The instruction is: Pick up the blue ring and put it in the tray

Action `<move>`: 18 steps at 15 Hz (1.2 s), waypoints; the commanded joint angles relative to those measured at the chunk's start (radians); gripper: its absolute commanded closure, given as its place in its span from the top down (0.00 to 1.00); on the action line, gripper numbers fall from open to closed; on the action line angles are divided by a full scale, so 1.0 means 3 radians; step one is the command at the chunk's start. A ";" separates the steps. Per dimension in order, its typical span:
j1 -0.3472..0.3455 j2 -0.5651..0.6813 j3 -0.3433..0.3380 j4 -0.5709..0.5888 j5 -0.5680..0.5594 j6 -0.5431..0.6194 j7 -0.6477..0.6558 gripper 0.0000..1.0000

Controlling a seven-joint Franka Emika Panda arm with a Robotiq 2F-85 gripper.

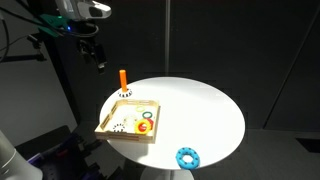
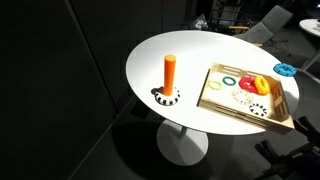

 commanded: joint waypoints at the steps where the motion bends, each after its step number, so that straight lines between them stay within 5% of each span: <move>1: -0.0172 0.0342 0.0049 0.0046 -0.0274 0.0331 0.0098 1.00; 12: -0.0646 0.1361 -0.0348 0.0122 -0.0726 0.1418 -0.0008 1.00; 18: -0.0717 0.1539 -0.0395 0.0107 -0.0684 0.1578 0.0034 1.00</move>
